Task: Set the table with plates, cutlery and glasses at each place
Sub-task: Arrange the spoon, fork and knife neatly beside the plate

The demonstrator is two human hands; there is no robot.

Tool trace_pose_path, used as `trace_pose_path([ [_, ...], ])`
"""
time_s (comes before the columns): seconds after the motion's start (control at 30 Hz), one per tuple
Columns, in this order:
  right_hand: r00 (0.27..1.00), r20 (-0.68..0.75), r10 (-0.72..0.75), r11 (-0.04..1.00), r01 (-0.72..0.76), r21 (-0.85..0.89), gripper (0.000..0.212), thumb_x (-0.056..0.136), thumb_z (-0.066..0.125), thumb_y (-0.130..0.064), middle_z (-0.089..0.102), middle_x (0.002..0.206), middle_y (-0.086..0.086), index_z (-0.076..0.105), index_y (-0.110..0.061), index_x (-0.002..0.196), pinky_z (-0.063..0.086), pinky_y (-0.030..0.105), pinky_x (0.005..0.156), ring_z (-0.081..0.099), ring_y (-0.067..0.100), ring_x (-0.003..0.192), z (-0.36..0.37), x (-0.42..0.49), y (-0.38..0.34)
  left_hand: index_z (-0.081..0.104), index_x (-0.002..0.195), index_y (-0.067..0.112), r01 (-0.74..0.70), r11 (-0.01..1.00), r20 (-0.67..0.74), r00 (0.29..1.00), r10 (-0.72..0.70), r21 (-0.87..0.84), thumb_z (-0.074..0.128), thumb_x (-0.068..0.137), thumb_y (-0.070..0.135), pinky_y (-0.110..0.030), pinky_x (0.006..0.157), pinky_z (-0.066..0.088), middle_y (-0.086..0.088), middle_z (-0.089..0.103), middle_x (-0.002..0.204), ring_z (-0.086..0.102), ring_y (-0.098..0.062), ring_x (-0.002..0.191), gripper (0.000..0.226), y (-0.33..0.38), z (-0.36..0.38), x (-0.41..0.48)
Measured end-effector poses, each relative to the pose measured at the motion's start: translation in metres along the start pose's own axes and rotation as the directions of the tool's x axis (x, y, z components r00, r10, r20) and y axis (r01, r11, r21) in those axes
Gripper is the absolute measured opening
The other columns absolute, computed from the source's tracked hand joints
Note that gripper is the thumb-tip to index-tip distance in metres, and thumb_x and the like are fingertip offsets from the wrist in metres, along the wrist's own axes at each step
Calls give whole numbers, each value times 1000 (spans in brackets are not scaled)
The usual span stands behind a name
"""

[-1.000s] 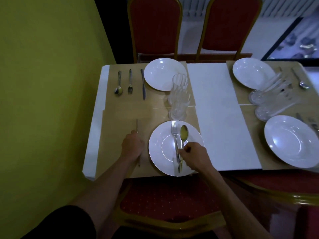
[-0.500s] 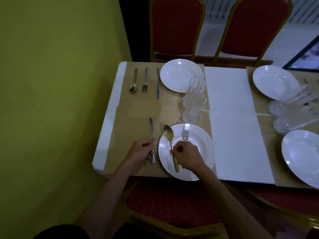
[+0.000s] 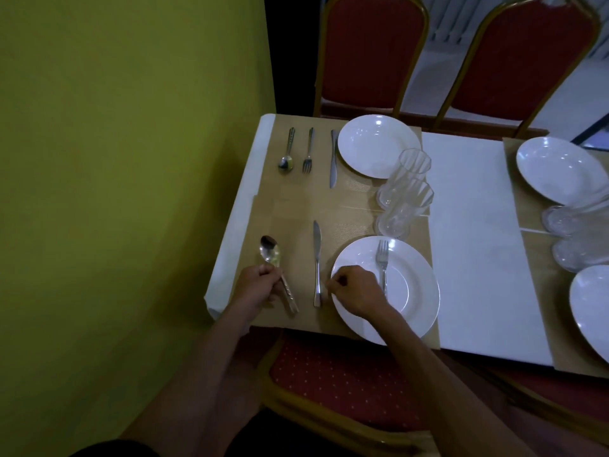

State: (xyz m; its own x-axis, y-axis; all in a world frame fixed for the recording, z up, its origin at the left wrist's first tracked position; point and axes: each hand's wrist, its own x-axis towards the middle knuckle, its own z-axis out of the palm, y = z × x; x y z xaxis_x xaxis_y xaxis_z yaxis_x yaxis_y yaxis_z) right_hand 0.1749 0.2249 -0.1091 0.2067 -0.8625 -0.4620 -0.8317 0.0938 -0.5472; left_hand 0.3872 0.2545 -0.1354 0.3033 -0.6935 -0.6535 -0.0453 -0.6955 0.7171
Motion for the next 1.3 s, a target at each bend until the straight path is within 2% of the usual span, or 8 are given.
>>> trace_pose_path([
  [0.17,955,-179,236,966,-250,-61,27,89,59,-30,69,71,7,66,-5,81,57,43,76,67,25,72,-17,-6,51,72,74,20,-90,962,-140,982,129,257,69,89,24,-44,72,61,-7,73,79,70,-25,75,16,-5,-23,36],
  [0.37,902,-202,381,922,-388,8,33,86,61,-39,65,85,6,54,-9,96,48,35,68,63,28,82,-13,-3,68,67,67,17,-162,849,-140,954,265,503,63,90,22,-29,64,49,0,67,74,67,-24,80,24,-1,-21,52],
  [0.6,929,-158,334,936,-347,-64,22,90,60,-21,62,72,2,59,-11,70,52,35,71,64,24,75,-15,4,69,69,80,18,-181,821,-192,924,330,541,66,90,21,-29,67,48,-2,71,85,66,-22,82,10,-3,-19,55],
  [0.77,950,-208,233,970,-214,111,28,95,60,-25,70,63,5,71,-6,76,59,41,76,69,21,59,-33,-4,43,71,100,13,-260,870,-179,916,360,418,73,86,16,-25,78,48,-1,72,97,66,-17,92,15,-11,-22,48],
  [0.9,997,-15,77,987,-74,145,24,97,57,-21,73,73,9,71,-8,82,61,40,73,73,22,66,-11,6,-13,68,101,14,-265,890,-217,907,361,372,73,84,15,-26,73,44,1,68,94,63,-17,90,18,-16,-15,29],
  [1.1,986,165,-29,999,32,-17,17,83,64,-7,71,83,19,61,-4,67,60,46,75,71,31,78,55,52,-59,68,113,7,-249,886,-252,897,364,392,78,82,21,-21,72,42,-7,67,106,62,-15,90,35,-48,-10,4],
  [1.17,987,161,-3,1000,5,-13,5,77,70,-5,72,86,16,65,-4,75,61,43,76,72,30,79,68,64,-58,69,113,5,-235,900,-290,890,351,367,78,83,22,-19,71,41,-9,67,106,59,-13,89,35,-51,-10,4],
  [1.3,997,66,51,999,-52,11,23,84,71,-21,73,94,11,68,-5,101,58,37,83,72,26,88,81,81,-50,71,110,4,-224,906,-320,883,344,358,78,84,20,-10,65,37,-9,68,105,59,-11,87,31,-49,-11,4],
])
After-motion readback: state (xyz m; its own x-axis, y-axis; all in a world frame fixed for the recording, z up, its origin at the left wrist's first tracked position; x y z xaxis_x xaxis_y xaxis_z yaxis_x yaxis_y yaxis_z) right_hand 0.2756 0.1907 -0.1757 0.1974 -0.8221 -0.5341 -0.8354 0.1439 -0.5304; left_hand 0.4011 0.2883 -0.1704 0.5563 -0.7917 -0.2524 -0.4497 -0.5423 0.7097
